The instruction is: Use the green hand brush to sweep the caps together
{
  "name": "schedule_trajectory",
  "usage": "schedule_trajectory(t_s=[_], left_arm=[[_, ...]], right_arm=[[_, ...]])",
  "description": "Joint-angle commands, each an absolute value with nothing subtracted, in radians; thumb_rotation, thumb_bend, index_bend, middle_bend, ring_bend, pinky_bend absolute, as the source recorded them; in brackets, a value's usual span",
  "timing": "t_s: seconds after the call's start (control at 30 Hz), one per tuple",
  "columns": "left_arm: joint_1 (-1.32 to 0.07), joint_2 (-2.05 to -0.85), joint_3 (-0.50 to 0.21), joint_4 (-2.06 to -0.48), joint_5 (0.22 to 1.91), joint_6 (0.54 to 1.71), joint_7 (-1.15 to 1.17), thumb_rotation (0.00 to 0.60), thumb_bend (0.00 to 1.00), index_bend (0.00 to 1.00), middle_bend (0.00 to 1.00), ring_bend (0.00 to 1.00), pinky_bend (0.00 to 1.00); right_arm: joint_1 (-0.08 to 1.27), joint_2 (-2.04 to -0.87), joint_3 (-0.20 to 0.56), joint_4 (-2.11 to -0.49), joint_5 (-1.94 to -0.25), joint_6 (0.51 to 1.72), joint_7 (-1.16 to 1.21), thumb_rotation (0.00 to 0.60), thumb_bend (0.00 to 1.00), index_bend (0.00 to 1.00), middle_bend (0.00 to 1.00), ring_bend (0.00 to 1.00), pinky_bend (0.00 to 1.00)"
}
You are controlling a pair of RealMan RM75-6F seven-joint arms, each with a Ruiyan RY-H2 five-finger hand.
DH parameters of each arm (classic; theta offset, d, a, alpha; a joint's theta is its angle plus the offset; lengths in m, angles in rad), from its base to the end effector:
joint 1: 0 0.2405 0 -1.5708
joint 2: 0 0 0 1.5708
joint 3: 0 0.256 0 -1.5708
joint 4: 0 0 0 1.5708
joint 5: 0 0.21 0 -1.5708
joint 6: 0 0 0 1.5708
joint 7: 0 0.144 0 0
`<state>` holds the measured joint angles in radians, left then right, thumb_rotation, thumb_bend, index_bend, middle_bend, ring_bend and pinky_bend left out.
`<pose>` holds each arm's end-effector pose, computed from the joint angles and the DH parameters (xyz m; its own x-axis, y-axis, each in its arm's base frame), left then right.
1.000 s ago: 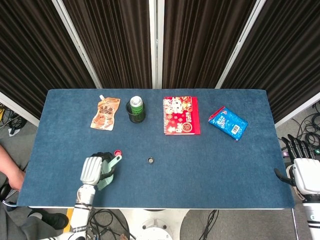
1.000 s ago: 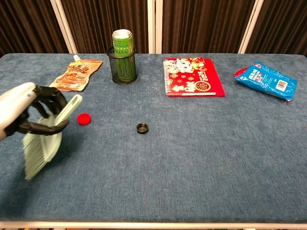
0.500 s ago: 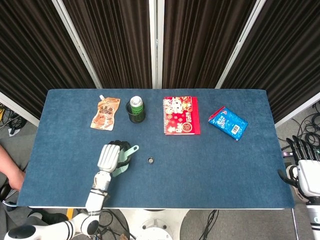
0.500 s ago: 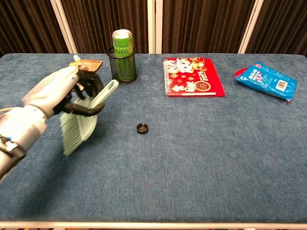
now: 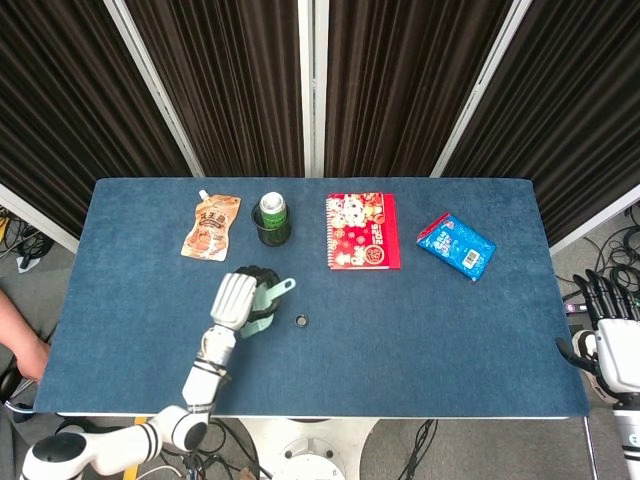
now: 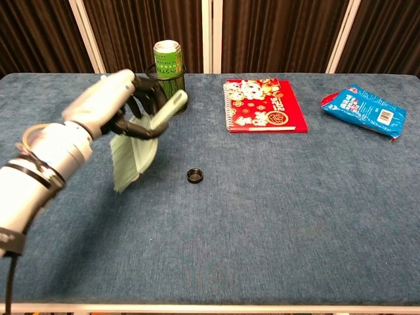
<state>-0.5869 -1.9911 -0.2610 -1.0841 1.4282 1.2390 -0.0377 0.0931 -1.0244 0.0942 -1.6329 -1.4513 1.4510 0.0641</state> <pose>-0.1359 0.3143 -0.0805 0.0096 0.0903 0.9959 0.9478 -0.3181 0.0197 -0.3156 -0.1929 0.1926 0.3955 0.0191 0.9183 -0.9183 0.0290 0.3949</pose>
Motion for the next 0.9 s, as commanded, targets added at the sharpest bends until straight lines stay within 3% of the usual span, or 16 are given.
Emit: schedule_trajectory(t_s=[0.03,0.33,0.6,0.9], left_arm=[[-0.587,-1.889,-0.26,-1.134,1.443,1.212,-0.207,0.6,0.4,0.57,0.63,0.44,0.34],[-0.669,-1.836,-0.221,-0.945,1.46,1.035,-0.514,0.6,0.4,0.57,0.64,0.44,0.34],[-0.701,-1.861,-0.169,-0.89,1.516,1.05,-0.635,0.6,0.4,0.57,0.64,0.44,0.34],[-0.736,-1.908,-0.172,-0.918,1.508,1.056,-0.592,0.6,0.4,0.57,0.64,0.44,0.34]], right_arm=[[0.094,-1.024,0.095,-1.633,-1.453,1.452,0.064,0.6,0.14,0.0,0.0,0.0,0.0],[0.09,-1.021,0.095,-1.653,-1.456,1.461,0.041,0.6,0.14,0.0,0.0,0.0,0.0],[0.082,-1.014,0.093,-1.674,-1.45,1.47,0.019,0.6,0.14,0.0,0.0,0.0,0.0],[0.072,-1.007,0.092,-1.674,-1.446,1.477,0.025,0.6,0.14,0.0,0.0,0.0,0.0]])
